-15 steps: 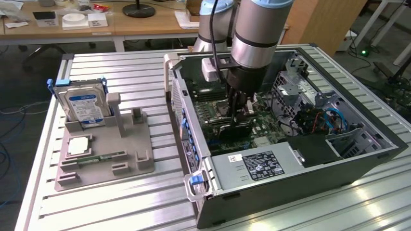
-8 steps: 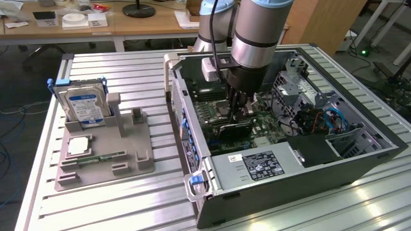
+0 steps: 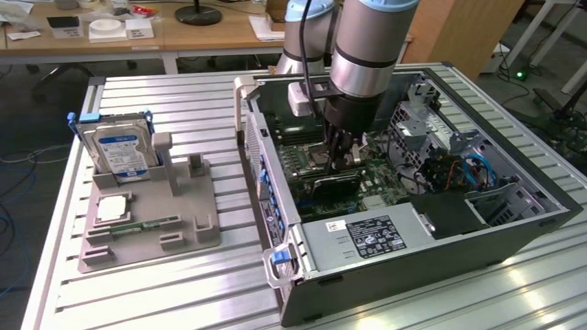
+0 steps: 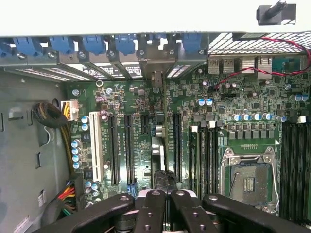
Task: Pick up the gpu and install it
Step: 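Insert the gpu into the slot, then press down on the gpu until it lock into place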
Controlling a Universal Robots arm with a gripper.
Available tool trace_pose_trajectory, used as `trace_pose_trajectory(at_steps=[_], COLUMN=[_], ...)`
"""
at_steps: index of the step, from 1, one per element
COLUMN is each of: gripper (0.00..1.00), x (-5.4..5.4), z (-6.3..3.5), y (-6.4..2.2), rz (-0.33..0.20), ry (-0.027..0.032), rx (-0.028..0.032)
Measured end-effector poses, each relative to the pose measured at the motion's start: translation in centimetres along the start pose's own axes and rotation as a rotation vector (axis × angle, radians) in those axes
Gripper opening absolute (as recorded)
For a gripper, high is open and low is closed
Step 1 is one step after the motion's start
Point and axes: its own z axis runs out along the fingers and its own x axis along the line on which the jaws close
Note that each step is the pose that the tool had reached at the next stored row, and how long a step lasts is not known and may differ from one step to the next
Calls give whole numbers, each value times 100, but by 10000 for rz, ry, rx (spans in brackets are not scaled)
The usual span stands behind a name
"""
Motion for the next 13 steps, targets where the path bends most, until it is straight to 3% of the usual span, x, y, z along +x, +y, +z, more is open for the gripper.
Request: trace_pose_trajectory(at_steps=[2, 13], gripper=[11, 11], x=[0, 1], z=[0, -1], y=[0, 18], rz=[2, 2], ry=[-44, -44], rx=[-3, -3])
